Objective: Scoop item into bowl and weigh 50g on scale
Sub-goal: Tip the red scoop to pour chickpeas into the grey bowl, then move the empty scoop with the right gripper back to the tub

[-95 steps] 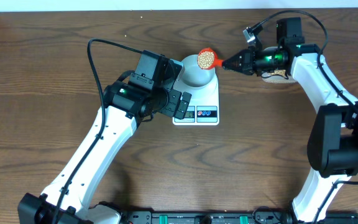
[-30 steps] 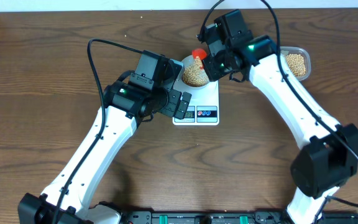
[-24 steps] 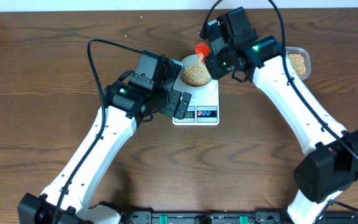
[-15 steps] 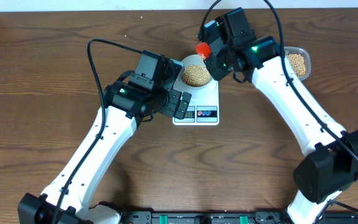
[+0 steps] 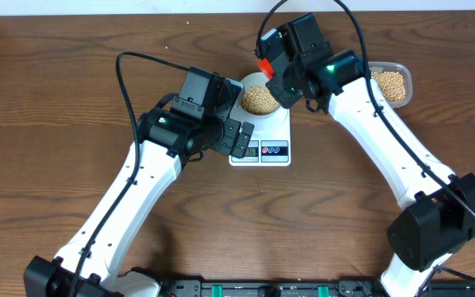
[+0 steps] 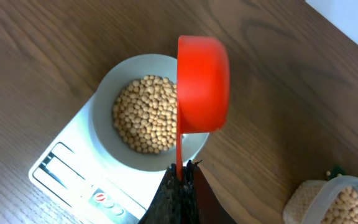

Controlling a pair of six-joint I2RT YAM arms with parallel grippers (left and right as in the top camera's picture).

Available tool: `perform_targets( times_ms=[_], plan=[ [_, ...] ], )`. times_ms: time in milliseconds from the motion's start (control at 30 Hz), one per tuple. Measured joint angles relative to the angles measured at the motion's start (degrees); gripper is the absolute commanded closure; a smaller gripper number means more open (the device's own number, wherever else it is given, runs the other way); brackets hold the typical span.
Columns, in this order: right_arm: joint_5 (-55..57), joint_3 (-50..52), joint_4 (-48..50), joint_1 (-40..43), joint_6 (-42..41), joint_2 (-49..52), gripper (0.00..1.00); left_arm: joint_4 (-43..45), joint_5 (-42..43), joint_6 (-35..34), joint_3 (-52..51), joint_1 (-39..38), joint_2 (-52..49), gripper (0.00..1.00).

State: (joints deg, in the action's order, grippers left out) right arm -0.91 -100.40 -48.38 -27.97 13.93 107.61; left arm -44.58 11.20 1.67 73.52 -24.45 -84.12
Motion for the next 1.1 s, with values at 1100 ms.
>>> perform_targets(
  times_ms=[1100],
  plan=[
    [-21.66, -0.9, -9.53, 35.89, -6.67, -4.17, 0.99, 0.0, 0.0, 0.0, 0.0, 0.0, 0.0, 0.02]
  ],
)
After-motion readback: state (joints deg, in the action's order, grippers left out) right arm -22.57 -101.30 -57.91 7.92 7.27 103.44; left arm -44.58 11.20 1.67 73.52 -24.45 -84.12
